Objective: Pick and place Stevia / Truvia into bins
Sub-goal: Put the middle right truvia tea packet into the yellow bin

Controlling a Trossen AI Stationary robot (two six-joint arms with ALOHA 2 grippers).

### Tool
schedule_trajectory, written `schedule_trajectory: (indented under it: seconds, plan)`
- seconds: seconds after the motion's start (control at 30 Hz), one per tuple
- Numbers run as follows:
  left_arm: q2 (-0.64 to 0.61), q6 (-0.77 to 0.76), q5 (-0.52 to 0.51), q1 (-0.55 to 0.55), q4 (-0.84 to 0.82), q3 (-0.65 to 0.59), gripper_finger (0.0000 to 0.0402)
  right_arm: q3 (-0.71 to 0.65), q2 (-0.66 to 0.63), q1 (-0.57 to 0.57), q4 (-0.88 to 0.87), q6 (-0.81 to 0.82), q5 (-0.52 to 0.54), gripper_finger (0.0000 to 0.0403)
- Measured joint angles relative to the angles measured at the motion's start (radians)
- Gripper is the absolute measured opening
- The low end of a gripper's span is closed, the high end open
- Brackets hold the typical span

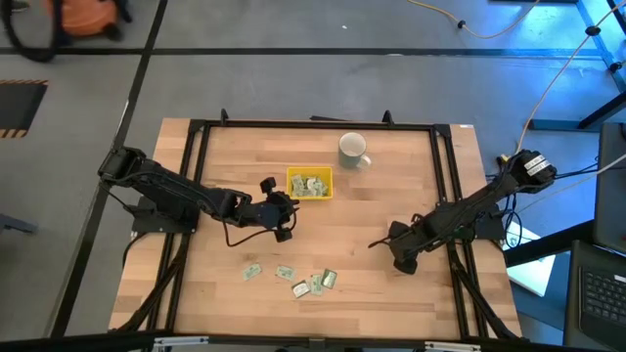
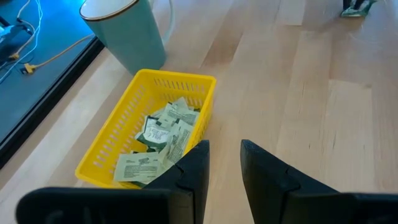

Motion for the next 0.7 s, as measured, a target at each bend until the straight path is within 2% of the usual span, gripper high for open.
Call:
schedule_trajectory:
  seconds: [0.3, 0.5, 0.7]
  plan:
    - [0.0, 0.001, 0.0, 0.0, 0.001, 0.0, 0.0086, 0.052, 0.011, 0.0, -0.039, -0.05, 0.008, 0.0007]
    - [0.0, 0.001, 0.0, 0.0, 0.001, 0.0, 0.0086, 0.132, 0.009, -0.008, -0.018, -0.157, 0.035, 0.0004]
    - [0.0, 0.002, 0.0, 0.0, 0.003, 0.0, 0.0086, 0.194, 0.009, -0.042, 0.131, -0.365, 0.094, 0.0004]
